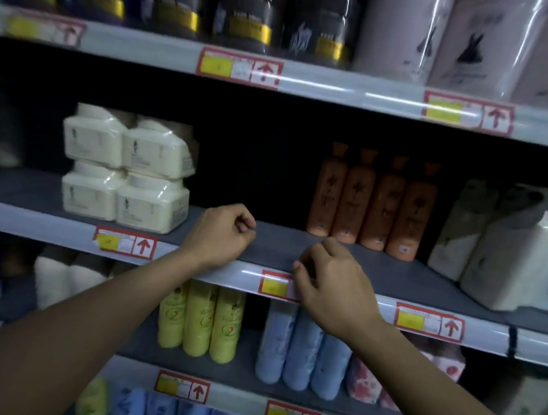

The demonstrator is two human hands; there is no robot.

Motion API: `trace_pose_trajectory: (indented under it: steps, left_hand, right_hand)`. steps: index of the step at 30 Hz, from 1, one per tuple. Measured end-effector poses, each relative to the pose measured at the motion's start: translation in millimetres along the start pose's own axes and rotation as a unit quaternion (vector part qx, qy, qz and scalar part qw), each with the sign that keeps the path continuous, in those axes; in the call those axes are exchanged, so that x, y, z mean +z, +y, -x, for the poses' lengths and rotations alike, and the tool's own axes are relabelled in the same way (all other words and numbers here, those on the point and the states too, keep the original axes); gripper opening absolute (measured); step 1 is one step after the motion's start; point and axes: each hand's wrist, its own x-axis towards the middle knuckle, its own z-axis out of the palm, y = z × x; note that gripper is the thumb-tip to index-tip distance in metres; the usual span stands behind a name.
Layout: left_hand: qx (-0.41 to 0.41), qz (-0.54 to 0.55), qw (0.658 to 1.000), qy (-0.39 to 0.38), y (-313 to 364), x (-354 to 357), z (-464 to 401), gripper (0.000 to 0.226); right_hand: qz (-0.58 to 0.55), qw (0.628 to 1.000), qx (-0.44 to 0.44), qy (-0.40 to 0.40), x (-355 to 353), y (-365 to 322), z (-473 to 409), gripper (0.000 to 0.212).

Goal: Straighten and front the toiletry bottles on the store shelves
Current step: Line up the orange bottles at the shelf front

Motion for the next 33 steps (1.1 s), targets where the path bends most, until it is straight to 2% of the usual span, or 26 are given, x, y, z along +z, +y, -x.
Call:
trace_pose_trajectory:
  steps: [4,8,12,16,21,24,26,29,33]
  left_hand:
    - [-0.023,0.021,1.0,-0.006,7.0,-7.4,-3.0,0.025]
    - [-0.033,0.046,0.998,-0.015,22.7,-1.3,-5.8,0.017]
    - [-0.04,0.057,0.997,-0.033,38.7,24.2,-23.0,0.022]
    - [-0.06,0.084,0.994,-0.041,50.2,55.0,-52.5,0.019]
    - [-0.119,0.023,0.991,-0.064,49.6,81.0,-92.5,0.049]
    - [-0.141,0.031,0.985,-0.094,45.0,92.3,-112.0,0.051]
    - [-0.153,0.047,0.98,-0.114,43.2,100.9,-121.0,0.051]
    - [-0.138,0.064,0.98,-0.125,40.6,115.3,-131.1,0.052]
    - [-0.076,0.069,0.989,-0.104,36.3,131.3,-142.0,0.049]
  right_hand:
    - [-0.015,0.999,0.044,0.008,-19.1,6.2,-5.6,0.023]
    - [-0.051,0.993,0.103,0.01,-27.7,21.0,-19.7,0.025]
    - [-0.104,0.978,0.181,0.0,-21.3,41.3,-38.5,0.033]
    - [-0.124,0.971,0.204,-0.016,-16.4,66.3,-65.3,0.031]
    - [-0.154,0.946,0.287,0.003,-9.7,92.1,-99.1,0.032]
    - [-0.145,0.935,0.322,-0.001,-7.8,101.0,-111.0,0.045]
    - [-0.123,0.936,0.329,-0.014,-6.4,104.3,-116.6,0.046]
    - [-0.099,0.938,0.332,0.002,-1.3,108.2,-122.5,0.037]
    - [-0.081,0.939,0.332,0.049,4.2,111.3,-125.5,0.044]
